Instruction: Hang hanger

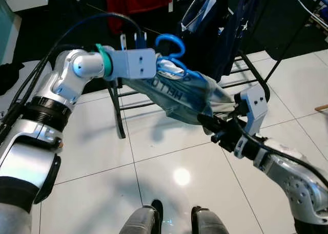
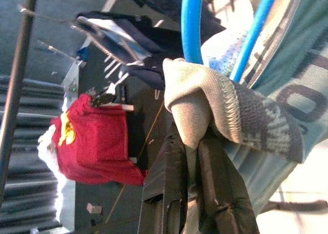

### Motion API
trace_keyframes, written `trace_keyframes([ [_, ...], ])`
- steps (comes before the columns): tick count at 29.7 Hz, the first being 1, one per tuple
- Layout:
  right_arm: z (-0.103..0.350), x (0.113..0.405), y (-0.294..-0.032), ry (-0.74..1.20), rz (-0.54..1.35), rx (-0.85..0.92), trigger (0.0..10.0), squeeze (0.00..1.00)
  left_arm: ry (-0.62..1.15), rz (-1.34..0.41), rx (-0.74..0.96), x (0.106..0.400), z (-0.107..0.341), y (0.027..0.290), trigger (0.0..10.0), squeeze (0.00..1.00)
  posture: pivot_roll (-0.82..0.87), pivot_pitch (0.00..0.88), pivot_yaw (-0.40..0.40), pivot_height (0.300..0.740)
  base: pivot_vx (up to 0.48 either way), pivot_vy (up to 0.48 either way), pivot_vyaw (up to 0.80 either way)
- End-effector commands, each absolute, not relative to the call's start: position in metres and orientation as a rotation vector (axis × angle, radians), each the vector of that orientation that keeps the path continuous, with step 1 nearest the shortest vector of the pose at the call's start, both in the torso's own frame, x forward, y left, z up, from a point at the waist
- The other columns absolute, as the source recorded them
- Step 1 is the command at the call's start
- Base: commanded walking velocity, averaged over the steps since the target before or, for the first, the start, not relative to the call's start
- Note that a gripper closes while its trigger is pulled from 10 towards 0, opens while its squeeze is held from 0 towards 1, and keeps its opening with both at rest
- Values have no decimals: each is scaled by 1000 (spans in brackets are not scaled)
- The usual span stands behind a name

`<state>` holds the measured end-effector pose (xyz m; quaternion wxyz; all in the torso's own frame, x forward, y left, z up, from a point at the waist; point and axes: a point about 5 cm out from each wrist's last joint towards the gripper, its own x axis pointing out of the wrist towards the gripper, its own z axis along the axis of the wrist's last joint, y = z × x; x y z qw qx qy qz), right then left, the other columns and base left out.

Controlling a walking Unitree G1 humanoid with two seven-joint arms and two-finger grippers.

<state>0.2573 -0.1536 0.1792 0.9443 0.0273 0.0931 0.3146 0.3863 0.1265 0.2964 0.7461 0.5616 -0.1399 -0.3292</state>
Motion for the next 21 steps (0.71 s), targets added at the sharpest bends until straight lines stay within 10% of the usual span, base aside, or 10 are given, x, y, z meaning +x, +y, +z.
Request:
trace_keyframes([
  [1,172,249,-150,230,647,31,10000,0,-333,-682,1148,389,304,124,10000,0,-101,151,121,740,0,0,0],
  [21,127,307,-188,224,244,-573,10000,0,-348,-1003,687,365,323,100,10000,0,-109,134,133,740,0,0,0],
])
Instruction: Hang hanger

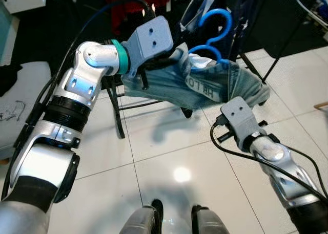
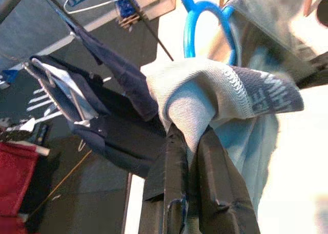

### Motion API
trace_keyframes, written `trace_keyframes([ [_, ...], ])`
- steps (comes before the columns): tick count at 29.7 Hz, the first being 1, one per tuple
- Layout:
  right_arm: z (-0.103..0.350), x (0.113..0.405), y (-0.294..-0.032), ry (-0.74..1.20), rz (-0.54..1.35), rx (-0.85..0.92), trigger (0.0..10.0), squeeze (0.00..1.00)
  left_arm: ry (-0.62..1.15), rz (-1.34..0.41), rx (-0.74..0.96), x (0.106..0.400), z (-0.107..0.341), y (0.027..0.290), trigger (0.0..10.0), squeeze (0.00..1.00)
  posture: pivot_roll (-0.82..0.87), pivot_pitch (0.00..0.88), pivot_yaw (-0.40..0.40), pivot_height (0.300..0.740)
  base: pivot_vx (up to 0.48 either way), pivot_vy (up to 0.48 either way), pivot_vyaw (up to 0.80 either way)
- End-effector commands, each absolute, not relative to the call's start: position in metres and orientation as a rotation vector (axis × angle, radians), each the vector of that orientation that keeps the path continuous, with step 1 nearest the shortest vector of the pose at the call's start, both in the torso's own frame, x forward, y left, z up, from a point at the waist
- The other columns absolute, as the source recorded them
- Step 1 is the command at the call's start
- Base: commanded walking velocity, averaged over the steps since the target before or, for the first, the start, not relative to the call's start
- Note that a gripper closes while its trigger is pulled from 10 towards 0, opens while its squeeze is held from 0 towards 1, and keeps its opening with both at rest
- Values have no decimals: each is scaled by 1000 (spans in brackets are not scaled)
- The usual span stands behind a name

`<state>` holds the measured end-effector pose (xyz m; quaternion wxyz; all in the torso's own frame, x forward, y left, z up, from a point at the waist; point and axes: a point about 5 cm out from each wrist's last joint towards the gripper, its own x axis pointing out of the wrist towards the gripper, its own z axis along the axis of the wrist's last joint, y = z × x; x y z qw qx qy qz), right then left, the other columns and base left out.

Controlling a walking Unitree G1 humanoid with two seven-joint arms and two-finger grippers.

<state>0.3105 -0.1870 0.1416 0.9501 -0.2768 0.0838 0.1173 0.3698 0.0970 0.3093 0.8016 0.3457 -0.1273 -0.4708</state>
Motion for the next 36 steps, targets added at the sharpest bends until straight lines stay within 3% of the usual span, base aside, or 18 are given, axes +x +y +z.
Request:
trace_keyframes([
  [1,141,313,-191,137,187,-554,10000,0,-348,-1018,698,363,321,101,10000,0,-107,133,130,740,0,0,0],
  [2,160,317,-192,38,161,-517,10000,0,-349,-1027,713,361,318,101,10000,0,-114,132,129,740,0,0,0],
  [6,178,319,-191,-54,158,-468,10000,0,-351,-1026,731,359,316,101,10000,0,-119,132,128,740,0,0,0],
  [7,194,318,-189,-124,181,-400,10000,710,-353,-1014,753,359,312,100,10000,0,-123,131,127,740,0,0,0],
  [9,194,318,-189,-124,181,-400,10000,710,-353,-1014,753,359,312,100,10000,0,-123,131,127,740,0,0,0],
  [10,209,316,-185,-182,225,-330,10000,1000,-359,-989,780,361,309,98,10000,0,-128,130,127,740,0,0,0],
  [13,223,313,-176,-229,301,-250,10000,1000,-364,-947,820,363,305,94,10000,0,-132,129,125,740,0,0,0],
  [15,240,307,-156,-274,457,-164,10000,1000,-382,-862,870,366,301,89,10000,0,-133,129,124,740,0,0,0],
  [26,280,308,-134,-356,561,47,10000,1000,-412,-817,984,364,292,83,10000,0,-137,132,126,740,0,0,0],
  [28,279,301,-121,-337,676,106,10000,1000,-424,-792,1036,366,291,84,10000,0,-138,133,125,740,0,0,0],
  [32,264,275,-102,-262,921,53,10000,1000,-420,-777,1005,368,290,83,10000,0,-141,137,123,740,0,0,0],
  [34,264,275,-102,-262,921,53,10000,1000,-420,-777,1005,368,290,83,10000,0,-141,137,123,740,0,0,0],
  [35,249,268,-102,-191,949,-35,10000,1000,-420,-773,990,368,291,83,10000,0,-139,141,117,740,0,0,0],
  [36,222,265,-115,-81,915,-146,10000,796,-420,-764,967,369,294,84,10000,0,-139,144,114,740,0,0,0],
])
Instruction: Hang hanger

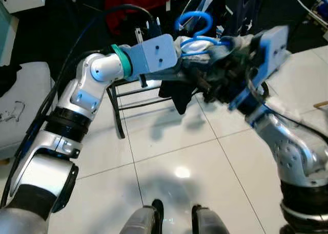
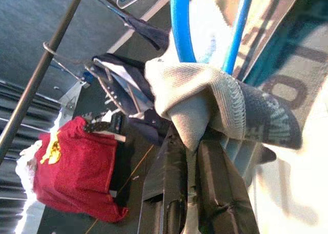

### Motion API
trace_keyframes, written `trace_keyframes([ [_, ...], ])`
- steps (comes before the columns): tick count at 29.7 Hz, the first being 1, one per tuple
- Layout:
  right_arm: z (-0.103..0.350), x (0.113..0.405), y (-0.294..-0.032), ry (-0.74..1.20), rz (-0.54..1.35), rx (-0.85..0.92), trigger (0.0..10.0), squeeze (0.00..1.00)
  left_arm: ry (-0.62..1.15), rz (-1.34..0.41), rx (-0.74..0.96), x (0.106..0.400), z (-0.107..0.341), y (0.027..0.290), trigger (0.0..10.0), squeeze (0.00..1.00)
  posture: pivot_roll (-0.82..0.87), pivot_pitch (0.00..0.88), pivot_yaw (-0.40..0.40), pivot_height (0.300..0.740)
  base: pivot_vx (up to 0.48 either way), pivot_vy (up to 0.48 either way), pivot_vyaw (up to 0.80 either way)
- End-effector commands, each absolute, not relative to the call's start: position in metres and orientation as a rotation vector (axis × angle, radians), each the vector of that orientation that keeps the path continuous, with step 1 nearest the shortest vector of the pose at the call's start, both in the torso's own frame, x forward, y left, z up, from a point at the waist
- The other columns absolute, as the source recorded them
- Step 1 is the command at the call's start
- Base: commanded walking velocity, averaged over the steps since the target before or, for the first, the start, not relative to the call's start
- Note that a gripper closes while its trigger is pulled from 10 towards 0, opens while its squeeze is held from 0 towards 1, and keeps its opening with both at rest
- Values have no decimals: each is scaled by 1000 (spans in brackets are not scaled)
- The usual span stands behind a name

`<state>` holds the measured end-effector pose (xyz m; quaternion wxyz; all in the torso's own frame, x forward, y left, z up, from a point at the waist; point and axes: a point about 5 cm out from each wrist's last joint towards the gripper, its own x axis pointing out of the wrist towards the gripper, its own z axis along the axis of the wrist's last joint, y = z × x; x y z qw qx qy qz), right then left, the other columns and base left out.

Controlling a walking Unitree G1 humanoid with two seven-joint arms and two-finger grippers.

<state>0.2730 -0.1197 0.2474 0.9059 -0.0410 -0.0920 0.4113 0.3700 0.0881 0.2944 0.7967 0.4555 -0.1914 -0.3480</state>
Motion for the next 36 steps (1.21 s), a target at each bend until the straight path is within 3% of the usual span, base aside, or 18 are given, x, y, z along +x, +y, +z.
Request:
trace_keyframes([
  [1,198,258,-129,20,886,-247,10000,306,-418,-754,944,370,297,85,10000,0,-143,145,114,740,0,0,0],
  [3,184,253,-140,83,868,-306,10000,306,-417,-749,929,370,299,86,10000,0,-144,146,115,740,0,0,0],
  [4,176,253,-153,116,795,-331,10000,0,-416,-746,920,371,300,87,10000,0,-145,148,116,740,0,0,0],
  [11,199,277,-195,-18,402,-244,10000,0,-420,-747,917,372,299,85,10000,0,-152,145,130,740,0,0,0],
  [15,208,283,-202,-65,318,-230,10000,0,-419,-751,916,372,298,85,10000,0,-152,142,132,740,0,0,0],
  [16,212,285,-205,-97,290,-229,10000,400,-418,-752,916,372,298,84,10000,0,-149,142,132,740,0,0,0],
  [18,214,287,-206,-119,276,-229,10000,400,-417,-753,916,372,298,84,10000,0,-149,142,132,740,0,0,0],
  [19,217,287,-203,-143,295,-202,10000,1000,-415,-753,916,373,298,84,10000,0,-147,142,131,740,0,0,0],
  [22,221,287,-199,-167,330,-158,10000,1000,-414,-753,916,373,298,84,10000,0,-147,142,131,740,0,0,0],
  [28,238,248,-163,-213,777,24,10000,1000,-396,-749,923,373,294,89,10000,0,-139,150,133,740,0,0,0],
  [31,238,240,-160,-205,824,-15,10000,1000,-390,-748,931,373,293,91,10000,0,-139,154,136,740,0,0,0],
  [32,238,239,-167,-201,756,-131,10000,0,-373,-733,991,376,286,96,10000,0,-136,158,140,740,0,0,0],
  [36,246,243,-180,-226,652,-243,10000,0,-364,-788,970,372,276,96,10000,0,-142,159,149,740,0,0,0],
])
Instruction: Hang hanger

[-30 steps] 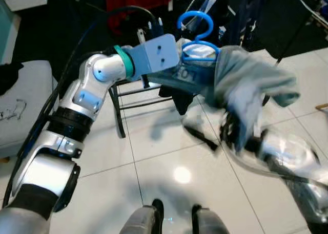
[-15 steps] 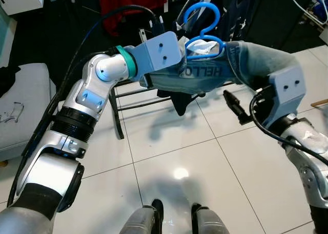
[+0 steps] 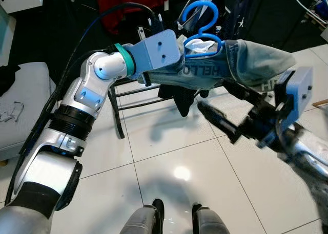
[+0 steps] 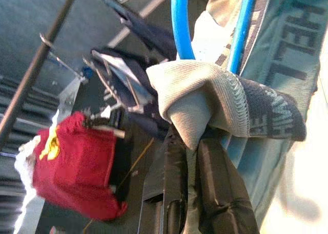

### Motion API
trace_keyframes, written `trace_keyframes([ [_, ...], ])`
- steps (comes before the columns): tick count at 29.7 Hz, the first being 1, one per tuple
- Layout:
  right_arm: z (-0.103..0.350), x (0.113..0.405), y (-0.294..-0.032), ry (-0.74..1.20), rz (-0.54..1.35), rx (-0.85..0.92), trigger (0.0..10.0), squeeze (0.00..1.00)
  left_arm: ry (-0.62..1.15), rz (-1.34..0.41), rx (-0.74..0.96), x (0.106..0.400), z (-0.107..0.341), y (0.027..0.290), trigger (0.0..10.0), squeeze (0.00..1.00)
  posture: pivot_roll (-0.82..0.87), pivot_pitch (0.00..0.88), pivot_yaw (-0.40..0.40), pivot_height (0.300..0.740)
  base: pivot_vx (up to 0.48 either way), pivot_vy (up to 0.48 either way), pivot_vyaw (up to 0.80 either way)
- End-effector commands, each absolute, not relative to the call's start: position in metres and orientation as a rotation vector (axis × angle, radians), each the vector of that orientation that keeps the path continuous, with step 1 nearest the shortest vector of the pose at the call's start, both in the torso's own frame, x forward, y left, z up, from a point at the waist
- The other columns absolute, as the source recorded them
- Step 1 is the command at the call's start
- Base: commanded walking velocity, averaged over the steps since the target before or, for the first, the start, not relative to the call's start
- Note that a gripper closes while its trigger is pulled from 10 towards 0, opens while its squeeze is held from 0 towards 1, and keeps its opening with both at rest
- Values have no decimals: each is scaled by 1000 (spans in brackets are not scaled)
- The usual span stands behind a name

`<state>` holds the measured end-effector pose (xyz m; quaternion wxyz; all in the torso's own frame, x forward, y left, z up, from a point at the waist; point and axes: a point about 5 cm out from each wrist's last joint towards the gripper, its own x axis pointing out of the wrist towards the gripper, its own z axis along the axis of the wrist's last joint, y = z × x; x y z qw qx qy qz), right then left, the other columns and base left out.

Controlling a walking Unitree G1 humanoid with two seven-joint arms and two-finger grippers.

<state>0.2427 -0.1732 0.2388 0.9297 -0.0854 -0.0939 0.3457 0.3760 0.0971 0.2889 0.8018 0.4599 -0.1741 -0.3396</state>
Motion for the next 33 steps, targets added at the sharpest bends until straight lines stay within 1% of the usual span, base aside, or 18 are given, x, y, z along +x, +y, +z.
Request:
trace_keyframes([
  [1,250,245,-185,-240,607,-291,10000,0,-373,-835,952,368,272,95,10000,0,-147,159,150,740,0,0,0],
  [2,250,245,-185,-240,607,-291,10000,0,-373,-835,952,368,272,95,10000,0,-147,159,150,740,0,0,0],
  [5,266,248,-199,-253,569,-478,10000,0,-383,-925,973,360,258,96,10000,0,-145,157,145,740,0,0,0],
  [7,270,247,-201,-250,580,-497,10000,0,-381,-937,987,359,255,97,10000,0,-145,157,145,740,0,0,0],
  [10,289,244,-204,-265,611,-590,10000,0,-399,-974,991,357,253,94,10000,0,-144,154,142,740,0,0,0],
  [13,288,242,-205,-220,666,-628,10000,0,-425,-1002,990,355,253,91,10000,0,-153,151,140,740,0,0,0],
  [14,279,241,-208,-167,697,-614,10000,0,-445,-1012,990,353,255,89,10000,0,-155,149,139,740,0,0,0],
  [16,279,241,-208,-167,697,-614,10000,0,-445,-1012,990,353,255,89,10000,0,-155,149,139,740,0,0,0],
  [18,248,242,-210,-49,764,-528,10000,0,-503,-1020,1005,349,261,87,10000,0,-152,147,137,740,0,0,0],
  [20,248,242,-210,-49,764,-528,10000,0,-503,-1020,1005,349,261,87,10000,0,-152,147,137,740,0,0,0],
  [21,234,247,-210,-19,773,-466,10000,0,-529,-1024,1016,347,264,88,10000,0,-141,144,135,740,0,0,0],
  [23,229,250,-209,-8,780,-431,10000,0,-537,-1027,1022,346,266,88,10000,0,-139,144,135,740,0,0,0],
  [28,226,254,-210,0,784,-426,10000,0,-541,-1035,1022,346,267,89,10000,0,-134,144,134,740,0,0,0],
  [29,226,255,-210,5,790,-429,4784,0,-545,-1038,1022,346,268,89,10000,0,-134,144,134,740,0,0,0],
  [30,226,255,-210,5,790,-429,4784,0,-545,-1038,1022,346,268,89,10000,0,-134,144,134,740,0,0,0],
  [31,225,256,-211,8,789,-438,4157,0,-548,-1037,1020,346,268,89,10000,0,-128,144,133,740,0,0,0],
  [32,225,259,-212,7,787,-447,3059,0,-554,-1038,1022,345,270,90,10000,0,-125,146,132,740,0,0,0],
  [33,225,259,-212,7,787,-447,3059,0,-554,-1038,1022,345,270,90,10000,0,-125,146,132,740,0,0,0],
])
